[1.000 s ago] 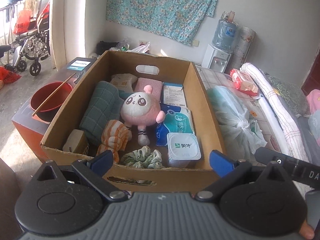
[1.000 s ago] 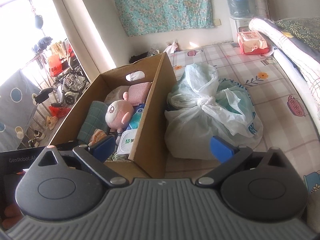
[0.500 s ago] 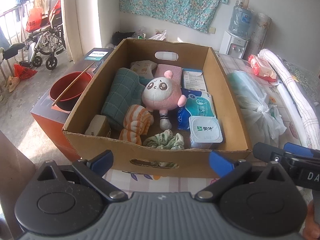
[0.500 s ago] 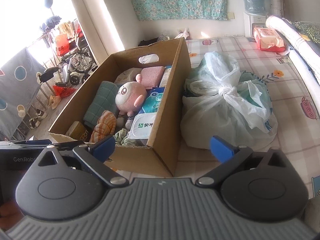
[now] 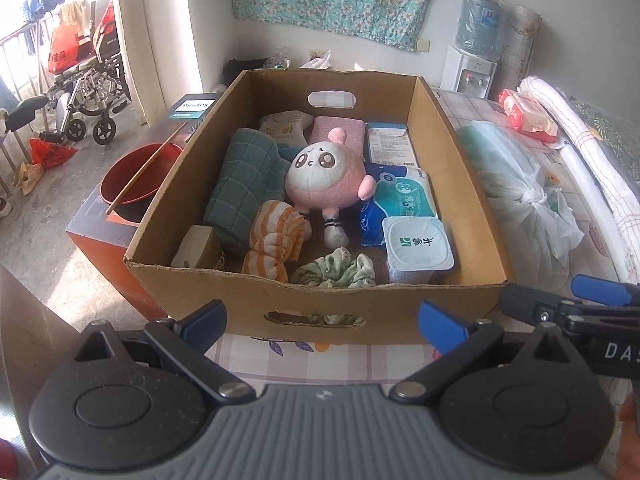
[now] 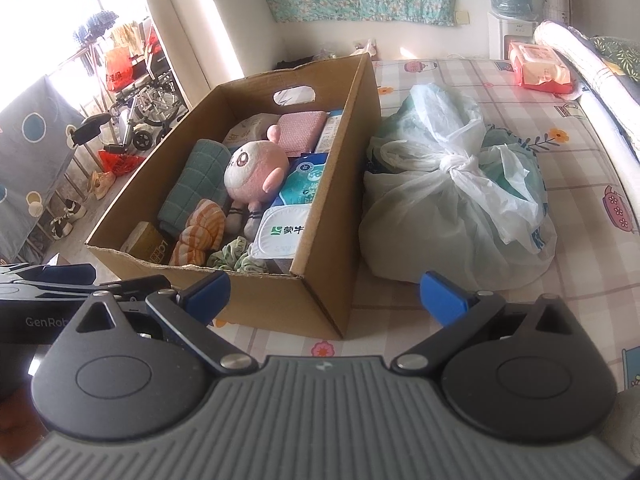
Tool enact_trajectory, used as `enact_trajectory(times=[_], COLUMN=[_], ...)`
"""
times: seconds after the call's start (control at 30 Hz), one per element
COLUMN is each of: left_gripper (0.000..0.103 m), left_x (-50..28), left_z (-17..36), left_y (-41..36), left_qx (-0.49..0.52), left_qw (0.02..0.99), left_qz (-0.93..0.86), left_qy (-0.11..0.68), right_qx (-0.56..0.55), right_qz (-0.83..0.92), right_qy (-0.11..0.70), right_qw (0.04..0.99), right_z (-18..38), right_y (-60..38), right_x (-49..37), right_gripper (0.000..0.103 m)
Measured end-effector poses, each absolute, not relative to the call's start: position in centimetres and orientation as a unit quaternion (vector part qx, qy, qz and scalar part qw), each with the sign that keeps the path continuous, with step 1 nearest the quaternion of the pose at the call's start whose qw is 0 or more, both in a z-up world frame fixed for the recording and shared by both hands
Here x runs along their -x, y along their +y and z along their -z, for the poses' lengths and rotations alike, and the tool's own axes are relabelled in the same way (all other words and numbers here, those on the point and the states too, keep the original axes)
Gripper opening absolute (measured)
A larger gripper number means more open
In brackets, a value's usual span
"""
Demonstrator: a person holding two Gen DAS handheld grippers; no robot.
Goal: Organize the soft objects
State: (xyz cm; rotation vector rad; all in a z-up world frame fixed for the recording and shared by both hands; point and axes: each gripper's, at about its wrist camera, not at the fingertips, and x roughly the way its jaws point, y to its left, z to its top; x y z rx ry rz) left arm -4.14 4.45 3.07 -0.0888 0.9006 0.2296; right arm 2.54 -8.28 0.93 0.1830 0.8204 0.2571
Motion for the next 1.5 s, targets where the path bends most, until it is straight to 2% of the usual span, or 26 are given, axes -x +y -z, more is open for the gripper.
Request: enact_trajectory(times=[1.5], left_gripper=[0.102], left_x=[4.16], left_z=[-2.45], left_y=[4.85], left_qx=[0.03], left_qw=[0.888], left_qz=[-0.124], left_qy=[0.442], right_qx=[-0.059], right_qz=[-0.131], right_qy=[0.416], right_qw=[0.898], right_z=[-0.08], right_y=[-7.45], right_x=[-3.28], right_gripper=[0.102])
